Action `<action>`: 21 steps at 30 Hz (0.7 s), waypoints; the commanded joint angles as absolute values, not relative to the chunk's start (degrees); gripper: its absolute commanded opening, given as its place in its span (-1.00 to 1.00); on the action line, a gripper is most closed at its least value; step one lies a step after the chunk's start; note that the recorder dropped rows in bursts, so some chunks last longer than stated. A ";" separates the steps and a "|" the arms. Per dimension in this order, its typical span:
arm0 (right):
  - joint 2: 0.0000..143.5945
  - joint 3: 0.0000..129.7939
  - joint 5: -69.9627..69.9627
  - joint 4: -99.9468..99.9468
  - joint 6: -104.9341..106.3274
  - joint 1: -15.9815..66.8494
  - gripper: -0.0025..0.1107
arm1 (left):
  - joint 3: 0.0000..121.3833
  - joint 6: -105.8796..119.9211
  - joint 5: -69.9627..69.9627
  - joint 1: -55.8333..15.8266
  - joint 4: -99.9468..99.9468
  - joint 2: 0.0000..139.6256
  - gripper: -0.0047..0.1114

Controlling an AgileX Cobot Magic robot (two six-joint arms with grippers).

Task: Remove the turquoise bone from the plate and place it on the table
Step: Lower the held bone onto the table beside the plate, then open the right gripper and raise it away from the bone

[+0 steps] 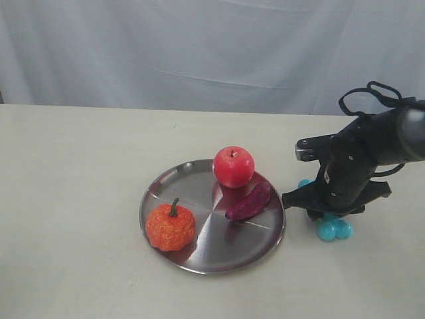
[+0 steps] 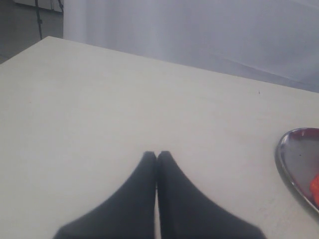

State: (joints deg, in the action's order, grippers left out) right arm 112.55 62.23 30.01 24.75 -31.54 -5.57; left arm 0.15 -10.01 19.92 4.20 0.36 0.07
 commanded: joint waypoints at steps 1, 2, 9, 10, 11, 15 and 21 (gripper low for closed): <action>111.83 62.57 29.98 24.60 -31.65 -5.90 -0.01 | 0.00 -10.12 19.62 4.46 0.00 0.00 -0.92; 111.44 62.68 30.20 24.60 -31.65 -5.90 0.02 | 0.00 -10.12 19.62 4.46 0.00 0.00 -0.92; 100.60 64.74 38.89 24.60 -30.47 -5.90 0.08 | 0.00 -10.12 19.62 4.46 0.00 0.00 -0.92; 99.02 64.88 40.22 24.60 -30.08 -5.90 0.08 | 0.00 -10.12 19.62 4.46 0.00 0.00 -0.92; 96.93 65.49 41.98 24.60 -29.42 -5.90 0.08 | 0.00 -10.12 19.62 4.46 0.00 0.00 -0.92; 82.36 69.34 52.42 24.50 -26.77 -5.79 0.08 | 0.00 -10.12 19.62 4.46 0.00 0.00 -0.92; 59.84 69.51 60.10 20.44 -26.77 -5.79 0.03 | 0.00 -10.12 19.62 4.46 0.00 0.00 -0.92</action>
